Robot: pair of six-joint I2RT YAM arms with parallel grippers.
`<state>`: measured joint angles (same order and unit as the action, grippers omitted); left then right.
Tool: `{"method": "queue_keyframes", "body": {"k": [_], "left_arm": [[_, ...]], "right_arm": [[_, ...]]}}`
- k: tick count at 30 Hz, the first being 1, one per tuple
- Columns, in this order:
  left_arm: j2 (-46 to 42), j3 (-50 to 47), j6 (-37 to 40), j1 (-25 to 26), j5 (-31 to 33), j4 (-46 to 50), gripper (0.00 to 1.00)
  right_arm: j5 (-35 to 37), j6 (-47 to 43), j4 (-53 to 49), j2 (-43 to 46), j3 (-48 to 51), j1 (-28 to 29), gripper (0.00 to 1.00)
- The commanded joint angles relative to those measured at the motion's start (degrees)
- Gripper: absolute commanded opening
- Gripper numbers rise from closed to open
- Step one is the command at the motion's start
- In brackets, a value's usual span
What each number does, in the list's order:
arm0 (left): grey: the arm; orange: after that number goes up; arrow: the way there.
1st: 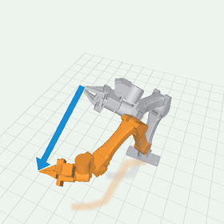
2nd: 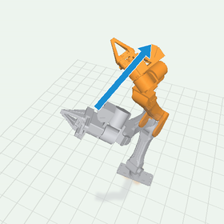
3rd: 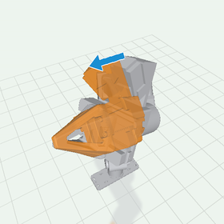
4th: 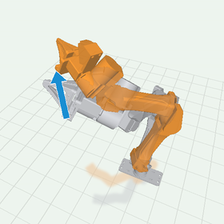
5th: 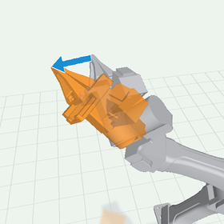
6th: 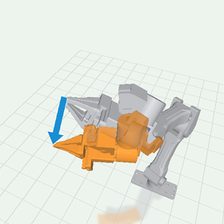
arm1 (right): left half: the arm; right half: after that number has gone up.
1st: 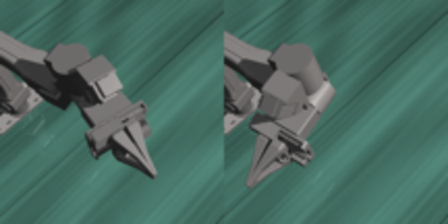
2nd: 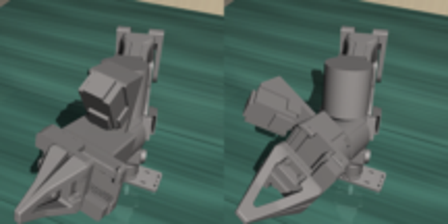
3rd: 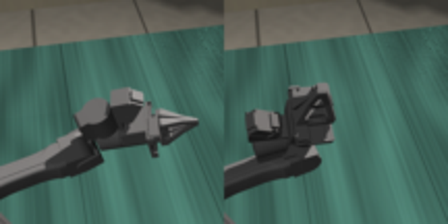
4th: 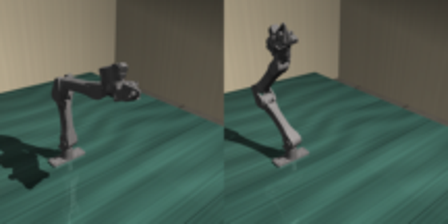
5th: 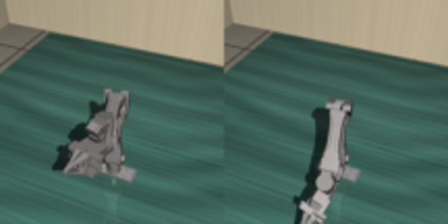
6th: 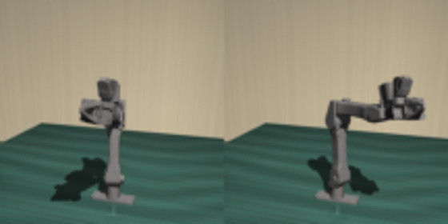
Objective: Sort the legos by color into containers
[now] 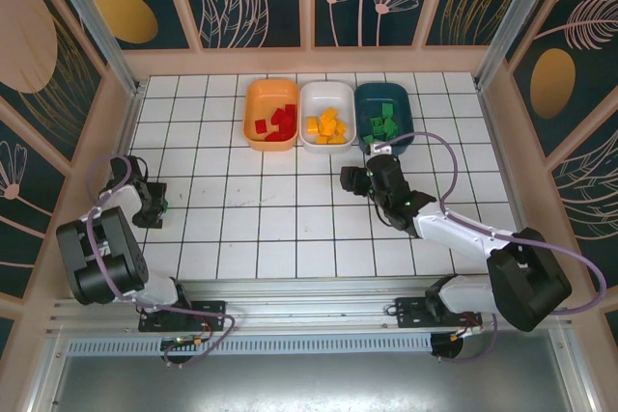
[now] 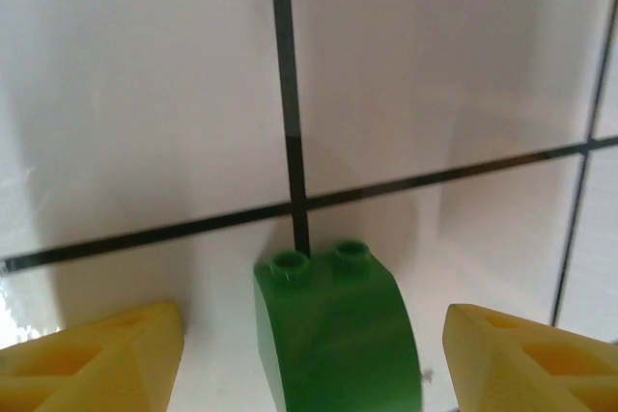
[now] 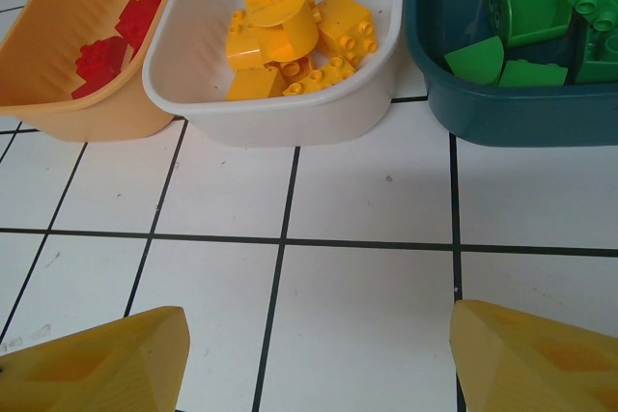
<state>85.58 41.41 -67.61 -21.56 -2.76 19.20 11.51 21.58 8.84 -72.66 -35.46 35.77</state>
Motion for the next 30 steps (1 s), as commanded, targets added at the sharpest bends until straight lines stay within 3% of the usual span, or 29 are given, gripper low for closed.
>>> {"method": "queue_keyframes", "body": {"k": [1,9,23,30], "left_arm": [[2.50,2.10,2.78,-0.51,-1.63,-2.30,0.71],[5.44,2.27,5.83,-0.54,-5.83,-6.51,0.69],[4.78,1.46,7.67,-0.50,-8.95,-9.61,0.40],[0.14,0.95,8.48,0.20,-10.84,-10.93,0.32]], "right_arm": [[0.49,-0.01,2.07,0.43,0.83,-0.17,0.73],[0.43,-0.23,2.05,-0.54,0.59,-0.15,0.71],[1.06,-0.75,1.40,-1.08,0.22,-0.07,0.70],[2.16,-0.71,1.34,-0.46,0.39,-0.02,0.70]]}}
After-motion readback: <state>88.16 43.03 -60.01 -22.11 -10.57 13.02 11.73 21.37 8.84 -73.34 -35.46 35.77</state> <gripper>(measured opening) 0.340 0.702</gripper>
